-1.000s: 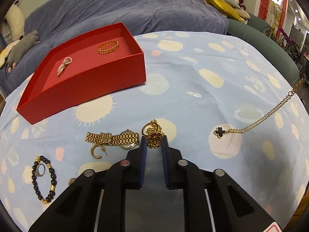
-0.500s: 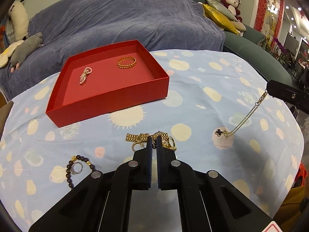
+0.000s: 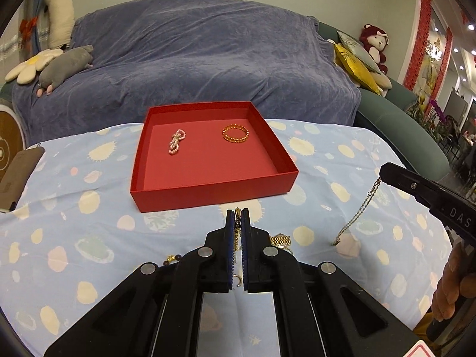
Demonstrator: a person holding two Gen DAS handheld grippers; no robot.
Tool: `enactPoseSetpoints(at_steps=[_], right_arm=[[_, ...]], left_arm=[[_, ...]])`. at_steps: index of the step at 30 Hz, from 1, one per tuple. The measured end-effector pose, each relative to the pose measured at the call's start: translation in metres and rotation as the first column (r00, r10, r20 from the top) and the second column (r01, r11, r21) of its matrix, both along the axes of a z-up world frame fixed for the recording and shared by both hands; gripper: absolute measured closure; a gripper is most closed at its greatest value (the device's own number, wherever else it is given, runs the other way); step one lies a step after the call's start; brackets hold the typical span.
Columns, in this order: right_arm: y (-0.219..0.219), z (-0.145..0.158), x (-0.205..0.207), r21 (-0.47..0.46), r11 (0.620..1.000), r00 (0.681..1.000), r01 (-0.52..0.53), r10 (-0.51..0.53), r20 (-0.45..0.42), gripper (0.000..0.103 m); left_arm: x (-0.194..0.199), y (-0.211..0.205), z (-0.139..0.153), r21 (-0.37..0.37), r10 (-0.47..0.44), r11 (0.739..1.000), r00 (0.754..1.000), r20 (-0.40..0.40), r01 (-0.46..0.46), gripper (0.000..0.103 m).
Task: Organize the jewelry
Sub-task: 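Lower clover chain and gold earring into the red box and open both tools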
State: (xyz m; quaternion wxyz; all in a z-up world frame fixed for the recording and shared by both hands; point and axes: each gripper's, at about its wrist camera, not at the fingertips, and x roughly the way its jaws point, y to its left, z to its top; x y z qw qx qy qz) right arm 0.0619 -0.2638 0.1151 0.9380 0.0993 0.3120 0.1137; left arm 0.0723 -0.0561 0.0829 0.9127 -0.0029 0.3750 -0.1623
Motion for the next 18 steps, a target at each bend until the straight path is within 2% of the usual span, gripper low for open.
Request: enactPoseSetpoints(at_steps=[7, 13, 18], right_arm=[[0.02, 0.025, 0.031, 0.069, 0.996, 0.998, -0.053, 0.052, 0.024, 0.101], [0.036, 0.053, 0.08, 0.041, 0.997, 0.996, -0.072, 0.069, 0.063, 0.101], [0.038, 0.056, 0.129, 0.05, 0.998, 0.998, -0.049, 0.047, 0.045, 0.101]], left_arm=[[0.033, 0.02, 0.023, 0.002, 0.04, 0.999, 0.999, 0.006, -0.04, 0.101], [0.074, 0.036, 0.057, 0.012, 0.088, 0.996, 0.994, 0.068, -0.089, 0.101], [0.115, 0.043, 0.06, 0.008, 0.119, 0.993, 0.99, 0.069, -0.12, 0.101]])
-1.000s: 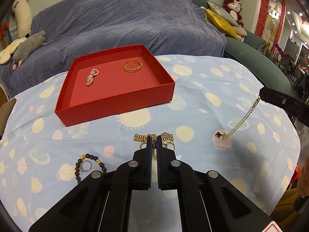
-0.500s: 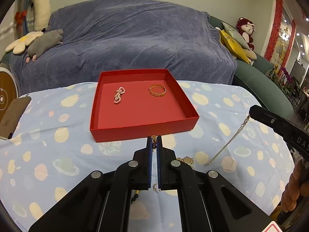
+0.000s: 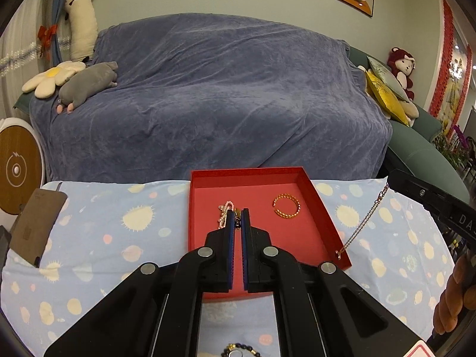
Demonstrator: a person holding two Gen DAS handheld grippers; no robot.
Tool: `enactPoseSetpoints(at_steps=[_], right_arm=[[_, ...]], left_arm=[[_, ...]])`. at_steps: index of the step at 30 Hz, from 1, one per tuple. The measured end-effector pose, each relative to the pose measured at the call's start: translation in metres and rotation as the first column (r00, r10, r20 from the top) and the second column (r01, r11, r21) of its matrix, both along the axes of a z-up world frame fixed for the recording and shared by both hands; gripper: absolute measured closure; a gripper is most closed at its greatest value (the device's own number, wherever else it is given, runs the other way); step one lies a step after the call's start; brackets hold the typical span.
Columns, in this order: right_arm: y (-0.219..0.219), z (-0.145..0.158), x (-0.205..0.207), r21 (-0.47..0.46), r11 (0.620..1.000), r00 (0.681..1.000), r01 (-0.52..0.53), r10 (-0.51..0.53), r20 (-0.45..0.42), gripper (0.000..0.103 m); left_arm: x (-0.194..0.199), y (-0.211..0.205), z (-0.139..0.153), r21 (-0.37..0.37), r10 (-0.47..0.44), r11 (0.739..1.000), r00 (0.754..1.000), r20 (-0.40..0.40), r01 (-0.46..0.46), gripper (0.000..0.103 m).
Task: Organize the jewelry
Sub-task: 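Lower clover chain and gold earring into the red box and open both tools, then grasp the black bead bracelet with the left tool while the right tool grasps the gold link bracelet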
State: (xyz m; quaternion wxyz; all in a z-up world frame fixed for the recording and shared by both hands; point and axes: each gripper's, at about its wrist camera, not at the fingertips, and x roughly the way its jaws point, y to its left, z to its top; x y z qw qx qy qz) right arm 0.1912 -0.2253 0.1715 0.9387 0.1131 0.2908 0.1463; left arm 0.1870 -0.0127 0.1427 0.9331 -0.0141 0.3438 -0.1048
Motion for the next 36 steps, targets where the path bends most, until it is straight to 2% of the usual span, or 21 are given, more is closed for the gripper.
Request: enactPoseSetpoints(at_steps=[10, 13, 15, 16, 20, 23, 25, 27, 30, 36], right_arm=[[0.0, -0.051, 0.05, -0.04, 0.998, 0.995, 0.042, -0.045, -0.084, 0.099], [-0.002, -0.06, 0.049, -0.047, 0.997, 0.994, 0.057, -0.061, -0.095, 0.085], [-0.003, -0.059, 0.044, -0.037, 0.998, 0.994, 0.059, -0.062, -0.086, 0.069], [-0.004, -0.057, 0.04, -0.037, 0.998, 0.995, 0.06, -0.063, -0.081, 0.068], [-0.008, -0.049, 0.021, -0.011, 0.998, 0.996, 0.058, -0.059, -0.071, 0.064], [-0.008, -0.044, 0.001, -0.016, 0.998, 0.996, 0.054, -0.055, -0.069, 0.062], [-0.006, -0.042, -0.017, -0.041, 0.998, 0.997, 0.054, -0.056, -0.056, 0.061], [-0.003, -0.047, -0.039, -0.073, 0.996, 0.997, 0.055, -0.058, -0.048, 0.053], [-0.003, -0.06, -0.067, -0.093, 0.995, 0.996, 0.049, -0.055, -0.067, 0.053], [-0.009, -0.091, -0.111, -0.085, 0.996, 0.988, 0.036, -0.048, -0.143, 0.053]], left_arm=[[0.057, -0.006, -0.046, 0.028, 0.044, 0.999, 0.996, -0.078, -0.042, 0.1], [0.062, -0.005, -0.056, 0.034, 0.072, 0.997, 0.993, -0.097, -0.069, 0.089], [0.06, -0.003, -0.057, 0.041, 0.086, 0.996, 0.992, -0.09, -0.082, 0.075], [0.058, -0.002, -0.057, 0.046, 0.09, 0.995, 0.993, -0.083, -0.086, 0.072], [0.038, 0.004, -0.05, 0.071, 0.107, 0.992, 0.993, -0.052, -0.104, 0.052], [0.012, 0.013, -0.044, 0.051, 0.106, 0.993, 0.993, -0.043, -0.104, 0.047], [-0.006, 0.021, -0.042, 0.032, 0.113, 0.993, 0.993, -0.043, -0.112, 0.046], [-0.023, 0.028, -0.045, 0.02, 0.117, 0.993, 0.992, -0.057, -0.116, 0.046], [-0.051, 0.036, -0.058, 0.02, 0.134, 0.991, 0.987, -0.085, -0.133, 0.046], [-0.093, 0.049, -0.095, 0.013, 0.148, 0.989, 0.968, -0.202, -0.149, 0.044]])
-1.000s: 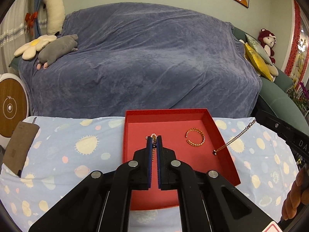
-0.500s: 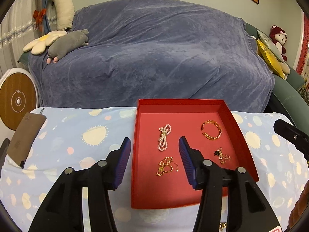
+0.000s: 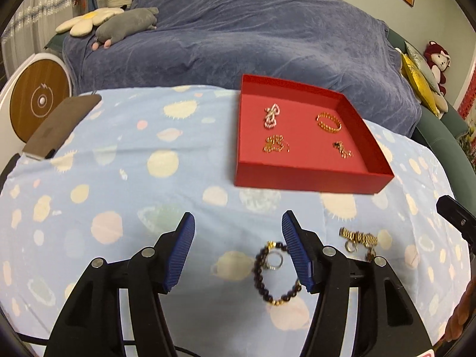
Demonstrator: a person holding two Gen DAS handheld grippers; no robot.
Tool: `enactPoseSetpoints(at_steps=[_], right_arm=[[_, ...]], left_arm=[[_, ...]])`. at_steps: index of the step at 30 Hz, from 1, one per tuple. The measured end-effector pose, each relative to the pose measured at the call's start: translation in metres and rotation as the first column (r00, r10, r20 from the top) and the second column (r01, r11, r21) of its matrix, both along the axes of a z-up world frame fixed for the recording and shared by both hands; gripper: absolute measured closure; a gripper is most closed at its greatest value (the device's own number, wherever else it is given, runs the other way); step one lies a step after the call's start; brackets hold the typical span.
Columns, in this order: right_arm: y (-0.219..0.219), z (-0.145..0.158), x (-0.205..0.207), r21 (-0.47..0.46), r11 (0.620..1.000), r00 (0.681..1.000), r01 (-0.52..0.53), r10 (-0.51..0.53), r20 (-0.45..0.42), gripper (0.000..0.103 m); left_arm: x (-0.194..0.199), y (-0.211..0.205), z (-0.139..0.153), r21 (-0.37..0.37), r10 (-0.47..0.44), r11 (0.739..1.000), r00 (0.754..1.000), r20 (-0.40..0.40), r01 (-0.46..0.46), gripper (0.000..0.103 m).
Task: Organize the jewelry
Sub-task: 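Grasp the black bead bracelet with the left tool while the right tool grasps the gold link bracelet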
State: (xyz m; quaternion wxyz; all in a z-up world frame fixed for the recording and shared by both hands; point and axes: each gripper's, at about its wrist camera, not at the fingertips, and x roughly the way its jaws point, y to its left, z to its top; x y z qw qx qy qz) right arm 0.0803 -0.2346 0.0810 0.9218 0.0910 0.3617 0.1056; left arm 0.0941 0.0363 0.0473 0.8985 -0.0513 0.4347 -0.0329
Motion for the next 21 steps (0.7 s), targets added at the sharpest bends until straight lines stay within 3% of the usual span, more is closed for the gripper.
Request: enactPoseSetpoints(at_steps=[3, 6, 10, 21], right_arm=[[-0.003, -0.015, -0.011, 0.026, 1.0, 0.999, -0.008, 0.01, -0.051, 0.053], [0.0, -0.024, -0.016, -0.024, 0.999, 0.998, -0.029, 0.028, -0.059, 0.053], [0.002, -0.038, -0.016, -0.076, 0.996, 0.997, -0.038, 0.033, -0.07, 0.053], [0.015, -0.062, -0.012, -0.087, 0.992, 0.988, -0.093, 0.081, -0.132, 0.053]], left_arm=[[-0.009, -0.002, -0.014, 0.019, -0.03, 0.999, 0.999, -0.025, 0.03, 0.044], [-0.016, -0.008, -0.025, 0.047, -0.067, 0.997, 0.997, -0.041, 0.069, 0.044], [-0.018, -0.013, -0.037, 0.003, -0.114, 0.993, 0.99, -0.084, 0.115, 0.044], [-0.014, -0.024, -0.058, 0.036, -0.132, 0.99, 0.984, -0.121, 0.138, 0.044]])
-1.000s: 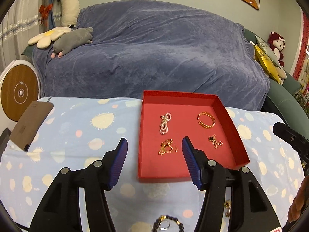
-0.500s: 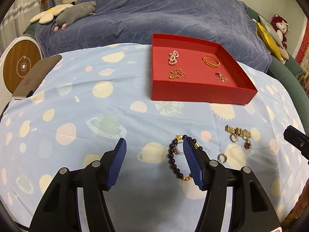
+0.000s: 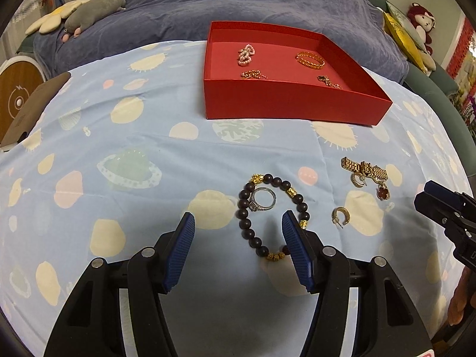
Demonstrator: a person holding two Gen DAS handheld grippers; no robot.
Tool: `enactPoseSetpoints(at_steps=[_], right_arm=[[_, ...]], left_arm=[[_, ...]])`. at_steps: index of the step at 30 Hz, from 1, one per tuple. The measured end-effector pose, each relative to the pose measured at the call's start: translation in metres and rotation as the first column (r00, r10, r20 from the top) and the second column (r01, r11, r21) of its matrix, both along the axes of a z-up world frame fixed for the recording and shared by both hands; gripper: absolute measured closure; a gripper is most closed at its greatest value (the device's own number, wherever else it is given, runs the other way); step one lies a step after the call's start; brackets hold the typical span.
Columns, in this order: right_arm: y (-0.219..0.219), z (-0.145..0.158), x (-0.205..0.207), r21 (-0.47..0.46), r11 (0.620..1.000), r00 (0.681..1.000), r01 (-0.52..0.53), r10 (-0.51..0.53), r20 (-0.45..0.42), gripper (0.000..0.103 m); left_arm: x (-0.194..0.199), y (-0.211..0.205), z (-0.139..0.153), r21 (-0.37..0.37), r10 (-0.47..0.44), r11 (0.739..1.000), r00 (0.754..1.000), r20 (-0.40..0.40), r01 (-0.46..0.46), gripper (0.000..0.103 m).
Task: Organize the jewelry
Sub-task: 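Grasp the black bead bracelet with the left tool while the right tool grasps the gold link bracelet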
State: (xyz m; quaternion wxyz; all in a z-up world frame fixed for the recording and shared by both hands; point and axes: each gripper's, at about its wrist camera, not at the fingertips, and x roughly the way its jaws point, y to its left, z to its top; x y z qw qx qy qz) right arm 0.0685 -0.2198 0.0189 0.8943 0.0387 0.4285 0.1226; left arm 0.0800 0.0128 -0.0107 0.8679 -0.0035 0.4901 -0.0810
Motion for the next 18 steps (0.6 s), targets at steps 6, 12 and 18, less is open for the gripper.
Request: enactPoseSetpoints(at_steps=[6, 12, 18], right_arm=[[0.012, -0.006, 0.0, -0.007, 0.999, 0.999, -0.035, 0.035, -0.017, 0.053], [0.017, -0.013, 0.004, 0.01, 0.999, 0.998, -0.037, 0.038, -0.041, 0.053], [0.02, -0.013, 0.006, 0.018, 0.999, 0.998, -0.037, 0.038, -0.04, 0.053]], left_arm=[[0.001, 0.003, -0.003, 0.007, 0.009, 1.0, 1.0, -0.002, -0.009, 0.044], [0.0, 0.004, -0.005, -0.004, 0.004, 1.0, 1.0, -0.004, -0.004, 0.045], [0.0, 0.002, -0.007, 0.012, -0.015, 1.0, 1.0, 0.018, 0.014, 0.062]])
